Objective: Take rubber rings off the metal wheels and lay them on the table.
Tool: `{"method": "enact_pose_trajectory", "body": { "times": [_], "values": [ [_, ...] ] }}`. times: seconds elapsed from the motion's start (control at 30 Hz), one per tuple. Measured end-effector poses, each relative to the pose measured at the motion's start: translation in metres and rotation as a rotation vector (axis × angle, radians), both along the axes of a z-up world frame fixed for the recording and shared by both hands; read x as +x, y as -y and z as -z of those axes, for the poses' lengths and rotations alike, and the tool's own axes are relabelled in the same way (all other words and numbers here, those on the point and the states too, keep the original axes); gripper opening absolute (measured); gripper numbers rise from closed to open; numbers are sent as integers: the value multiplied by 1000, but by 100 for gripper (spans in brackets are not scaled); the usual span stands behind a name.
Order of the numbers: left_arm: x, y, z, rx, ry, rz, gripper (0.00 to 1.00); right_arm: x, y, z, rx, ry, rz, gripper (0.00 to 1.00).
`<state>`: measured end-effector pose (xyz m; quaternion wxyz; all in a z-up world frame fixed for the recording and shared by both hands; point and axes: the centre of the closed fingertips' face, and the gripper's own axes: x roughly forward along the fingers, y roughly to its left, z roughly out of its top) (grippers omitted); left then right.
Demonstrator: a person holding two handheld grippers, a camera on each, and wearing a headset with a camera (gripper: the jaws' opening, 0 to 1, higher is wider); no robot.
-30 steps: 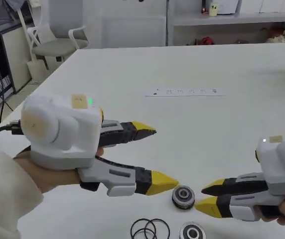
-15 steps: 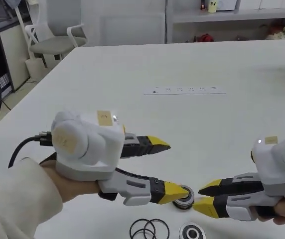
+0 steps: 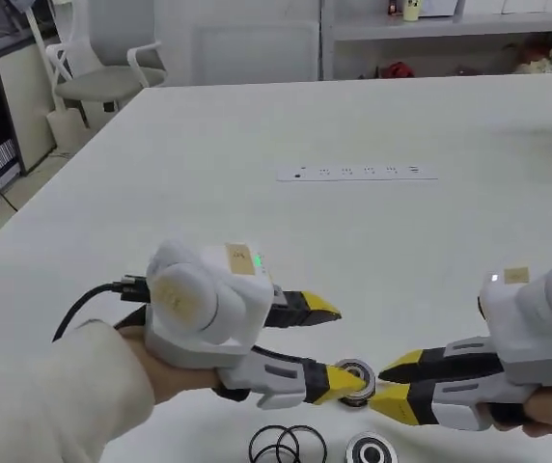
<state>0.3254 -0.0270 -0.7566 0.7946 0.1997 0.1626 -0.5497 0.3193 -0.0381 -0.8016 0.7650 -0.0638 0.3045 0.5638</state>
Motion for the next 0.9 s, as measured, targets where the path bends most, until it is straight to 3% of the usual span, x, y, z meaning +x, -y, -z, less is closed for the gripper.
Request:
{"method": "enact_pose_trajectory", "body": {
  "times": [0.47,0.9],
  "values": [
    [2,4,27,45,-18,-8,26,0,-1,4,-17,14,-7,16],
    [3,6,32,15,-58,-28,17,1,-3,6,-19,12,-8,15]
  ]
}}
